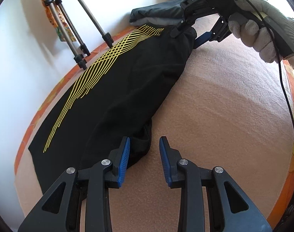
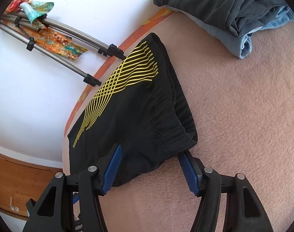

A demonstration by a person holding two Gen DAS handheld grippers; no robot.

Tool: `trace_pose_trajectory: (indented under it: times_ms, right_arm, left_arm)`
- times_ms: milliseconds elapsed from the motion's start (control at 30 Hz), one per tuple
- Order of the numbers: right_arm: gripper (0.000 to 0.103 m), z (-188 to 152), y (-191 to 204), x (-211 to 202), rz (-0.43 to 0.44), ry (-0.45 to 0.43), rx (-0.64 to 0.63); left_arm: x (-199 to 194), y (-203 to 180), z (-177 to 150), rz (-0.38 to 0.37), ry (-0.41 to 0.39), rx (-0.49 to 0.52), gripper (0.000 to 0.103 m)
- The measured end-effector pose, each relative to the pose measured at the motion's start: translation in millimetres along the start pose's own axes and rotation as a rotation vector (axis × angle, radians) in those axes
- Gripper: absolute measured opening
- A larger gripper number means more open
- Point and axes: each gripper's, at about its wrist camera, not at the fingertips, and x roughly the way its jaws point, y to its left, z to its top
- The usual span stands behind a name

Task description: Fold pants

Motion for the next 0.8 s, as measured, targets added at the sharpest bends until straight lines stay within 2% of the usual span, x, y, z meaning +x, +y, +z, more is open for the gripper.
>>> trace_pose_trajectory:
  times_ms: [100, 167, 200, 233, 267, 300, 367, 500, 600, 667, 800]
  right_arm:
    - [0.063, 2, 1, 5, 0.036, -0.01, 0.037]
    - [0.039, 3, 4, 8, 0.012, -0.012, 0.021]
    - [0.037, 4, 4, 10, 0.017, -0.004, 0.026]
    - [0.029, 4, 3, 9, 0.032, -0.005, 0.037]
    - [0.018, 5, 2, 8, 0.04, -0.011, 0.038]
    - [0.014, 6, 5, 6, 0.032, -0.016, 0.024]
    - [0.007, 9, 14, -1, 0.024, -0.028, -0.01]
    - [0.006, 17, 41, -22, 0.011, -0.086, -0.131]
    - [0.006, 12, 45, -15, -0.083, -0.075, -0.179]
    - [0.008, 10, 36, -8, -0.117, -0.057, -0.178]
    - [0.031, 5, 19, -1, -0.162, -0.01, -0.164]
  left_arm:
    - [4, 4, -1, 0.003, 0.006, -0.006, 0.03]
    - [7, 8, -3, -0.004, 0.015, -0.025, 0.03]
    - [8, 11, -3, -0.015, 0.015, -0.033, 0.029]
    - [8, 12, -4, -0.028, 0.009, -0.039, 0.029]
    - [7, 13, -5, -0.045, 0.006, -0.046, 0.024]
    - [7, 14, -6, -0.062, 0.002, -0.053, 0.016]
    - [7, 15, -9, -0.076, -0.002, -0.055, 0.012]
    - [6, 14, -13, -0.102, -0.013, -0.058, 0.012]
    - [6, 13, -14, -0.127, -0.025, -0.06, 0.012]
    - [5, 15, -15, -0.134, -0.024, -0.08, 0.012]
    - [-6, 21, -16, -0.181, -0.042, -0.131, 0.012]
